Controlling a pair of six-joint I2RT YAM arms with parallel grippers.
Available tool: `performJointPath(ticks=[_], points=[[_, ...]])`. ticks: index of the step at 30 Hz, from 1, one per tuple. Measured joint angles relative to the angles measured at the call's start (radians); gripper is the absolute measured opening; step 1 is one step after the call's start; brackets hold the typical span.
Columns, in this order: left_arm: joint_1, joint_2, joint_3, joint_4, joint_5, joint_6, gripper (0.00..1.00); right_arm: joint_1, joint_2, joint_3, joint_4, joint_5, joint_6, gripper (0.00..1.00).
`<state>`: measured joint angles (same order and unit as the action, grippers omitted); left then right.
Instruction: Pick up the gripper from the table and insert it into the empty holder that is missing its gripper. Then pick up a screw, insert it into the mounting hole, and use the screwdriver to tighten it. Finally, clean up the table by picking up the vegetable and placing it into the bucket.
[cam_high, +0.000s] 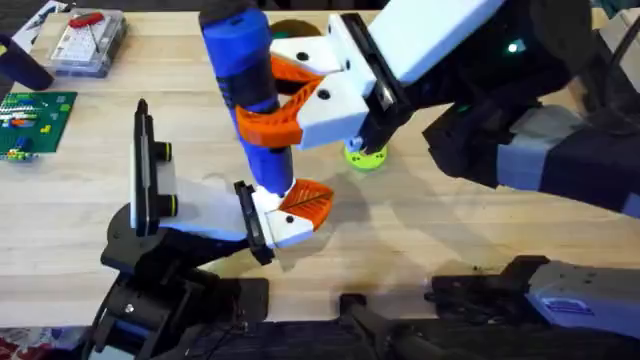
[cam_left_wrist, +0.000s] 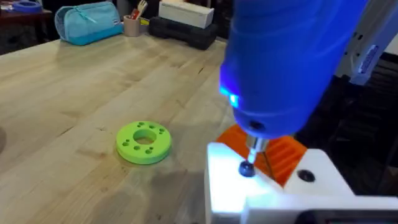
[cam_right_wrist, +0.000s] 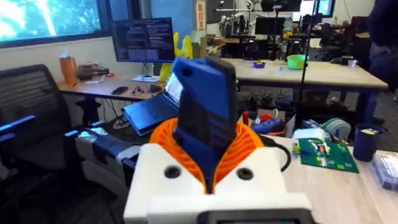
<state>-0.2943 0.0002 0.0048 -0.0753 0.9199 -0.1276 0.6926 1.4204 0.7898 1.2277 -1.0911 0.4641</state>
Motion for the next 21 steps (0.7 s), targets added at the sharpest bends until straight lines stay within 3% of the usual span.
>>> performJointPath(ticks=[21], points=[[0.0, 0.0, 0.0, -0.001, 0.0, 0.0, 0.011, 0.0, 0.0, 0.0, -0.07, 0.015, -0.028, 0.024]])
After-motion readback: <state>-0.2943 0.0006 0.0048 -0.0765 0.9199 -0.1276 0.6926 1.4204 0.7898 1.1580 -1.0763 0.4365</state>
